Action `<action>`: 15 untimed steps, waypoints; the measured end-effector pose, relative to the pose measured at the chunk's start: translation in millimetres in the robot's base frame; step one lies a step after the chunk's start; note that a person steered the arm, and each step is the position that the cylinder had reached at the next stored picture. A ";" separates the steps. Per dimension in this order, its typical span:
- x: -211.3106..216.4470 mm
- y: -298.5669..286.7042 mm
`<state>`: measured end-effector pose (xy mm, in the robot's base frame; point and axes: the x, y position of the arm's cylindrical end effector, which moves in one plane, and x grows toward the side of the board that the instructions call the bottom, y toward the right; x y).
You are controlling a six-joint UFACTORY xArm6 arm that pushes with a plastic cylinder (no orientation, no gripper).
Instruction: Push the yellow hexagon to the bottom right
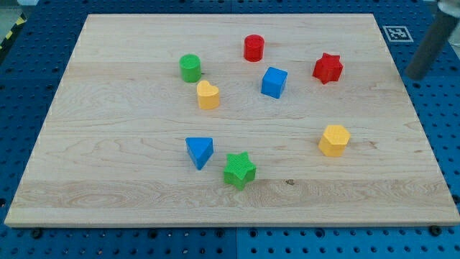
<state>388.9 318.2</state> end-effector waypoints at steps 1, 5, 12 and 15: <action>0.3 0.0; 30.0 0.0; 84.1 -230.0; 116.3 -163.3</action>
<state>505.3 155.0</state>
